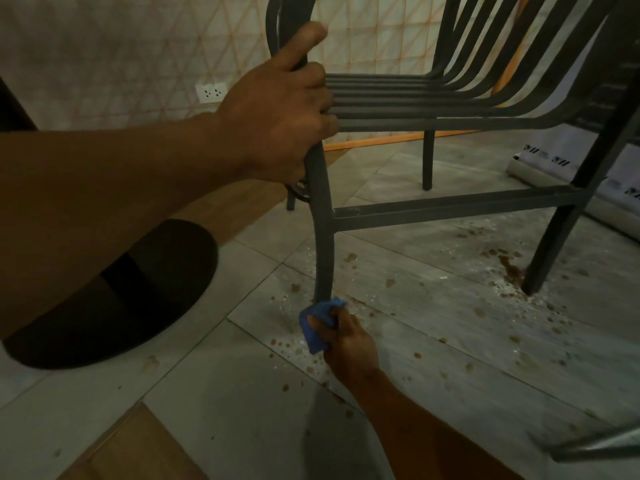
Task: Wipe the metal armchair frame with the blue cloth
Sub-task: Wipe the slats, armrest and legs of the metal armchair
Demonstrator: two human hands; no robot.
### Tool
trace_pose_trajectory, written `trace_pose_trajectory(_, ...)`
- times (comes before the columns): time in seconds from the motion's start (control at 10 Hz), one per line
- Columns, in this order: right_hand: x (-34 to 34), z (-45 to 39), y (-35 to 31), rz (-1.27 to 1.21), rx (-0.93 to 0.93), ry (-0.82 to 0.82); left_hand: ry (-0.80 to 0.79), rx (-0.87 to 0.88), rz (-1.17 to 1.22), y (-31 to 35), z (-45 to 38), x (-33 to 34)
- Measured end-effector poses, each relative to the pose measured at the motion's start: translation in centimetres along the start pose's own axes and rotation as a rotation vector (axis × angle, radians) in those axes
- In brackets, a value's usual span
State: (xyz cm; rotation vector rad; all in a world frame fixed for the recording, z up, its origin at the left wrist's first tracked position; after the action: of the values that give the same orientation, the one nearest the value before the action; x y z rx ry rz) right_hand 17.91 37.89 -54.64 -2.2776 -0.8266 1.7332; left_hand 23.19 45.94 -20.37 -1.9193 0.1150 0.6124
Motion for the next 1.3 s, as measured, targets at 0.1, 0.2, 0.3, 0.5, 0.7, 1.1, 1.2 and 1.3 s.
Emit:
trace_pose_trajectory(0.1, 2.2, 0.8, 0.8, -0.009, 0.041, -0.098, -0.019, 0.006, -0.015, 0.0, 0.0, 0.4)
trace_pose_trajectory(0.2, 3.5, 0.4, 0.9, 0.080, -0.058, -0.168, -0.021, -0.003, -0.022, -0.1, 0.0, 0.7)
trace_pose_trajectory(0.3, 3.9, 0.5, 0.9, 0.119, -0.058, -0.186, -0.010, -0.013, -0.017, -0.2, 0.0, 0.8)
trace_pose_trajectory(0.5, 1.4, -0.1, 0.4, 0.118, -0.063, -0.116, -0.007, -0.024, 0.007, -0.1, -0.1, 0.4)
trace_pose_trajectory(0.7, -7.5, -1.9, -2.6, -0.029, -0.114, 0.366, -0.039, -0.026, 0.020, 0.0, 0.0, 0.6)
trace_pose_trajectory(1.1, -21.9, -8.8, -6.9, -0.002, -0.194, 0.548, -0.017, -0.044, 0.052, 0.2, -0.2, -0.7)
trace_pose_trajectory(1.2, -20.7, -8.1, -6.1, 0.058, -0.122, 0.368, -0.020, -0.070, 0.019, 0.2, -0.1, -0.7)
trace_pose_trajectory(1.3, -20.5, -6.9, -6.6, 0.071, -0.196, 0.357, -0.020, -0.090, 0.038, 0.4, 0.0, -1.1)
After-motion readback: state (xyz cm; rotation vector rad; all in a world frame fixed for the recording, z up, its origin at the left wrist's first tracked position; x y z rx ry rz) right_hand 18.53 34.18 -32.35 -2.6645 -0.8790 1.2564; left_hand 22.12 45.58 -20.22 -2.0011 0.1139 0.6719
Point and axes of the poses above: each hand's wrist, its own z-axis away from the middle knuckle, its own x-axis out of the palm, y = z × x, the point moved 4 cm from there along -z, towards the middle knuckle, and after that the axes turned 5 degrees about -x, right-handed, at the moved point
